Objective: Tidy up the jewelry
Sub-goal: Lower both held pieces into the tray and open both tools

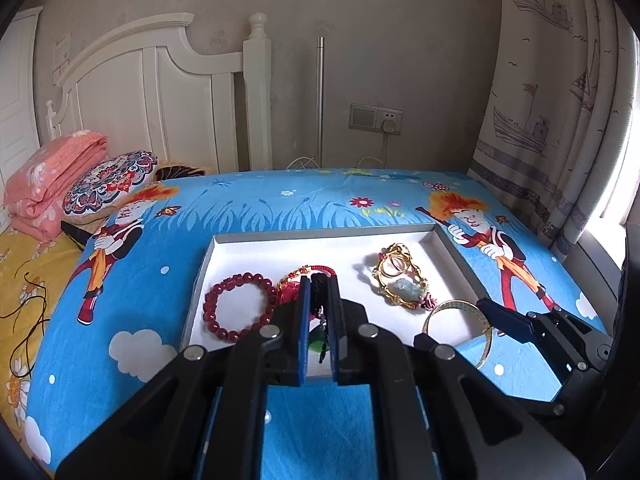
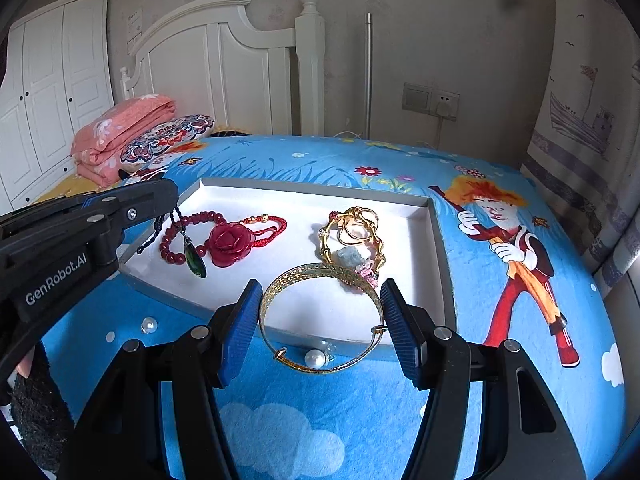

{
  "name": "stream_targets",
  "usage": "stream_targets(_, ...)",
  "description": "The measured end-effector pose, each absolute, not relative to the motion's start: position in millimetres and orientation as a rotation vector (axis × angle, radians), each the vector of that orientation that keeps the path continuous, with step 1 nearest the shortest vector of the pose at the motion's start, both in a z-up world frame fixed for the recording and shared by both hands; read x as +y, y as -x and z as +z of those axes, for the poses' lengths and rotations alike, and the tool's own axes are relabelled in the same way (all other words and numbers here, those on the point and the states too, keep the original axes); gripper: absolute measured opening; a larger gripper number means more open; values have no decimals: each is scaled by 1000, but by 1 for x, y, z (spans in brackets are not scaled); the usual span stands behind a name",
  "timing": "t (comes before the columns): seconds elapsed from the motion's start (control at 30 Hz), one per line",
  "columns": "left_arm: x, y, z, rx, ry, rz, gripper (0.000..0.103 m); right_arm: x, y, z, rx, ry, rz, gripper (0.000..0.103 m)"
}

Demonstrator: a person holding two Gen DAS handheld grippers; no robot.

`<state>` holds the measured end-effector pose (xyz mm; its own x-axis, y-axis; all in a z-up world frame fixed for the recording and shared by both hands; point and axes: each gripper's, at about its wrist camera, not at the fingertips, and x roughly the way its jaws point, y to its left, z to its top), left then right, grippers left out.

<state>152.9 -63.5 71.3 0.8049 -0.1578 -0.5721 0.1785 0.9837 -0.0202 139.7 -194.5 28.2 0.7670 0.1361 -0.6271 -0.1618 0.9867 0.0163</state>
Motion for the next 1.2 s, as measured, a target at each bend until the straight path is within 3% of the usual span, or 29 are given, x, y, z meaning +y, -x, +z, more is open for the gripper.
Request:
stream_targets(0.33, -63, -208, 79, 646, -37, -132, 8, -190, -186, 27, 725, 61, 142, 58)
stream_targets(1.07, -46, -260, 37, 752, -33, -37, 8, -161, -223, 0, 815, 106, 161, 58)
stream_targets(1.13, -46, -262, 35, 757, -31, -31, 10, -160, -226, -1, 827, 102, 177, 60)
stream_targets(1.2, -44, -262, 31, 765, -29, -32, 11, -160, -226, -1, 822, 104, 170, 70)
